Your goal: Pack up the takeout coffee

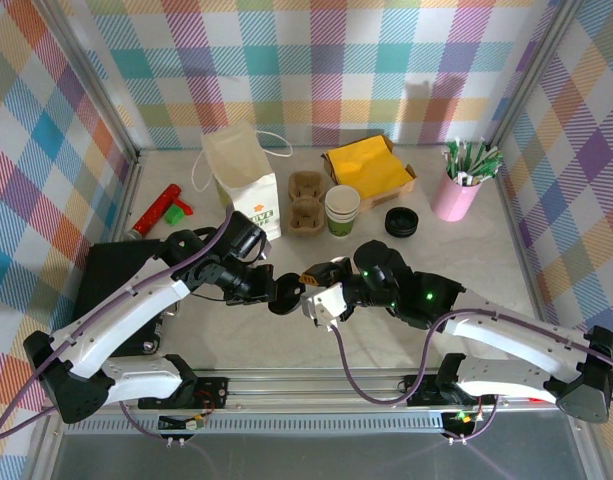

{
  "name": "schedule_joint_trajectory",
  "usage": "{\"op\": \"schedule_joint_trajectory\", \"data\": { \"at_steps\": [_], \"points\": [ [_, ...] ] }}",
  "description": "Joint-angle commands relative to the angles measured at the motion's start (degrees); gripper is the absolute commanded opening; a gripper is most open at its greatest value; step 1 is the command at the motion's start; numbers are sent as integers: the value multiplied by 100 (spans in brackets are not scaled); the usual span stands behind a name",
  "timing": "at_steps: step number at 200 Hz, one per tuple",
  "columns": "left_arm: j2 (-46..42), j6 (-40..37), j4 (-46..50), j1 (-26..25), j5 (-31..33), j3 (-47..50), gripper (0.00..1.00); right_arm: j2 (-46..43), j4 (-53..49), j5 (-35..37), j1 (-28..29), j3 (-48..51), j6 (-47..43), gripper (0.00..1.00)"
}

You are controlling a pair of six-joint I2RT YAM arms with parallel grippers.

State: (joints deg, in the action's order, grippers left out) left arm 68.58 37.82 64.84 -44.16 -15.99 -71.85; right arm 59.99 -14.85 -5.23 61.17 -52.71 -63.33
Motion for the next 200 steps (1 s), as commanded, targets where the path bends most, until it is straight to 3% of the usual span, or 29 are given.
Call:
{"op": "schedule_joint_trajectory", "data": {
  "at_steps": [1, 39, 67, 103, 157, 200],
  "points": [
    [15, -69, 33, -13, -194, -127, 7, 65, -148, -283, 71, -207, -109, 36],
    [70, -100, 4, -12, -317, -127, 7, 162, -350, -339, 149, -251, -156, 32],
    [119, -136, 38, -6, -398, -146, 7, 70, -387, -225, 211, -124, -241, 45],
    [218, -229, 99, -12, -531, -176, 7, 13, -606, -44, 277, -131, -630, 45],
    [353, -363, 179, -2, -755, -327, 7, 228, -932, 136, 335, -293, -1139, 35],
    [336, -390, 161, 23, -842, -396, 7, 281, -845, 185, 361, -331, -998, 12]
  ]
}}
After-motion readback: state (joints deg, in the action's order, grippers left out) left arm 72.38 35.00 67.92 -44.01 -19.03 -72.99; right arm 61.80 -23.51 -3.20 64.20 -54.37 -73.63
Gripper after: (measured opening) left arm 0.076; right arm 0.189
